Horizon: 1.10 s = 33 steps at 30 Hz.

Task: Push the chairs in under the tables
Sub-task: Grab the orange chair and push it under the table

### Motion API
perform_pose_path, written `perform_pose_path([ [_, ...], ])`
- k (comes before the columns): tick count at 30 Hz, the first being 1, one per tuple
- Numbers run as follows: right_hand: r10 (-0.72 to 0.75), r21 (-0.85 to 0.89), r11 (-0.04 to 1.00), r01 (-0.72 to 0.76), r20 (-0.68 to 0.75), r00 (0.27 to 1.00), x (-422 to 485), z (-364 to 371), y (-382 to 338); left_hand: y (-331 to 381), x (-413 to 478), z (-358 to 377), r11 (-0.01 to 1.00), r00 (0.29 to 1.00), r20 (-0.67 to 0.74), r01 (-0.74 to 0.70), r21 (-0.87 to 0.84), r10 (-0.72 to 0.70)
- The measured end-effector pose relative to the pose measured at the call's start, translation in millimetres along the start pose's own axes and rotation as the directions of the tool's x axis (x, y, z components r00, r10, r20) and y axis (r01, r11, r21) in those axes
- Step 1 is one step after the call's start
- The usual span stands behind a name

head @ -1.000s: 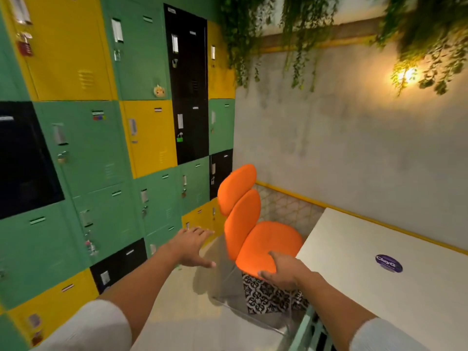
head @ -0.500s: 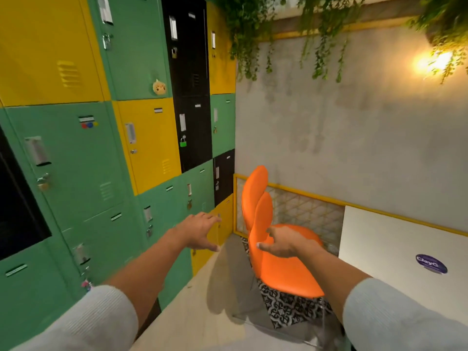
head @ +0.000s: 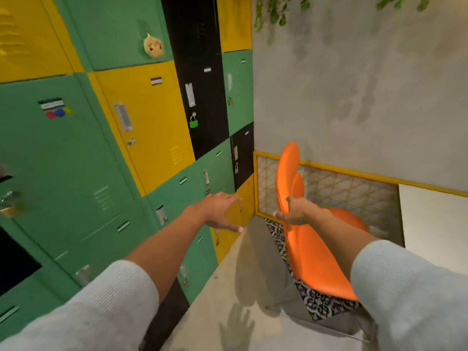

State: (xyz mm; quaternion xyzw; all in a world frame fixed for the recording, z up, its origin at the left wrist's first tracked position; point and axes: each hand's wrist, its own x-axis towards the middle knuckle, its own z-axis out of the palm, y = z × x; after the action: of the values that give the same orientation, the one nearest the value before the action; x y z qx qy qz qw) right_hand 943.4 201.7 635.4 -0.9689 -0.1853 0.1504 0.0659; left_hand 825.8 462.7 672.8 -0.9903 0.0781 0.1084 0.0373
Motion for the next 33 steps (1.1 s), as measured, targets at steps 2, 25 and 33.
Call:
perform_pose_path([
  [2,0.057,0.056,0.997,-0.056,-0.008,0.998,44.8,-10.2,-3.2,-37.9,34.0,-12.5,1.000,1.000,0.004,-0.003,0.015,0.002],
  [25,0.481,0.076,0.877,-0.475,-0.114,0.869,306.2,-18.9,-19.8,-138.7,472.5,-79.6,0.785,0.792,0.026,-0.608,0.121,0.609],
  [33,0.664,0.166,0.745,-0.647,-0.287,0.691,342.8,6.2,-33.3,-102.9,591.4,-66.0,0.397,0.429,0.135,-0.893,0.211,0.893],
])
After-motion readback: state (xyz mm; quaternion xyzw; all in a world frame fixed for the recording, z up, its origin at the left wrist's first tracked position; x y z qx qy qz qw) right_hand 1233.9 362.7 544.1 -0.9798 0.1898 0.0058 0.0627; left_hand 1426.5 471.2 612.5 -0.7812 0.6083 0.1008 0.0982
